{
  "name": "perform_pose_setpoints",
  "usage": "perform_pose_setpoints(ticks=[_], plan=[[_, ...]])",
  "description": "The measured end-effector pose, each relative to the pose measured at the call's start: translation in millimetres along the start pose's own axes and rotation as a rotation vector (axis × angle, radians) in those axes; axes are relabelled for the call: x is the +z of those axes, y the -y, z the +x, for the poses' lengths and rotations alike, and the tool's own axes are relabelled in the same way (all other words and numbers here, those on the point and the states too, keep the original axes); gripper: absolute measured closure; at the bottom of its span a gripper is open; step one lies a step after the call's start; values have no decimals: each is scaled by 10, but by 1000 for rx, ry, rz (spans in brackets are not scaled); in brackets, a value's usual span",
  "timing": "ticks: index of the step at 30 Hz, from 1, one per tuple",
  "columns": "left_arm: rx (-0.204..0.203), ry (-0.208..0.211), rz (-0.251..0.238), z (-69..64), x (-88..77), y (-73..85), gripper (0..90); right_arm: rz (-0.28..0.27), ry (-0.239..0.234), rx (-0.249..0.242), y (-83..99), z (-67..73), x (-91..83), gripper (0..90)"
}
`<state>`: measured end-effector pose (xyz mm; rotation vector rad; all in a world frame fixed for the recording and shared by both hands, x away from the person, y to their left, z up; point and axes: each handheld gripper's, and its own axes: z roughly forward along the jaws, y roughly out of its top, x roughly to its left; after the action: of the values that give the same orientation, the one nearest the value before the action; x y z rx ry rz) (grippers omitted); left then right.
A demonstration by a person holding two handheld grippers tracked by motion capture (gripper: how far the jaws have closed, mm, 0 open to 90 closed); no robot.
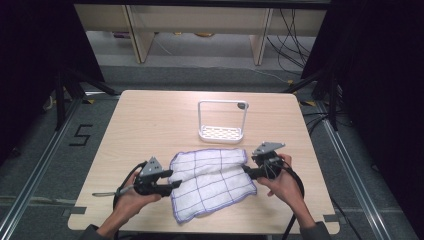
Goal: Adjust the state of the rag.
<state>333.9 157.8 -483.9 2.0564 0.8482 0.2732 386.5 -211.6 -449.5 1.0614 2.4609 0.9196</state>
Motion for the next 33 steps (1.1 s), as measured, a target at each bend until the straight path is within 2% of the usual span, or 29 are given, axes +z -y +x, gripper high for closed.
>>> perform_pose_setpoints(ticks=[1,2,4,5,6,7,8,9,12,14,15,16,17,18,20,21,22,23,24,25,27,28,29,30,31,32,33], plan=[[-7,4,1,-34,-3,24,444,-9,-15,20,94,51,-30,492],[-3,20,19,-87,-16,70,427,-9,-24,22,131,66,-39,494],[-24,27,29,-181,-8,147,400,0,-29,29,267,110,-42,496],[-7,23,57,-220,3,205,386,24,-37,31,306,119,-54,498],[1,26,90,-253,11,249,364,24,-34,36,384,143,-30,505],[17,27,109,-279,25,287,362,45,-43,59,432,173,-28,505],[34,29,121,-309,36,313,362,60,-50,41,471,184,-22,503],[47,43,124,-346,39,328,362,50,-53,12,505,192,-4,501],[70,54,109,-420,49,326,371,59,-79,-1,561,262,20,516],[100,69,124,-480,56,313,377,78,-85,-26,580,292,31,521],[100,86,123,-510,71,312,378,77,-81,-29,591,302,45,527],[108,96,119,-529,95,314,380,101,-87,-16,590,304,38,541],[132,103,134,-528,111,317,388,95,-80,-24,601,298,59,553],[126,108,134,-533,128,330,417,85,-72,-23,611,298,80,577],[178,105,142,-507,141,346,472,81,-86,-74,619,258,101,649],[197,95,145,-516,134,348,500,82,-70,-82,621,257,90,718],[232,93,147,-507,130,339,573,65,-69,-81,630,256,93,792],[248,83,151,-508,128,338,620,68,-83,-99,627,234,85,827],[265,73,154,-503,126,335,665,47,-85,-107,630,234,80,853],[281,70,150,-486,122,328,701,59,-79,-107,622,239,51,863],[282,75,125,-458,81,301,771,31,-79,-124,604,268,1,872],[281,69,131,-448,45,287,787,22,-81,-132,588,301,-52,873],[274,81,106,-442,0,272,792,9,-94,-151,580,328,-94,874],[279,78,97,-434,-28,263,796,11,-101,-147,578,382,-187,874],[275,87,83,-432,-82,255,797,16,-98,-121,587,429,-256,874],[288,79,79,-423,-111,252,798,-16,-104,-136,611,498,-354,873],[270,88,67,-433,-125,259,798,-32,-101,-143,641,548,-398,873]])
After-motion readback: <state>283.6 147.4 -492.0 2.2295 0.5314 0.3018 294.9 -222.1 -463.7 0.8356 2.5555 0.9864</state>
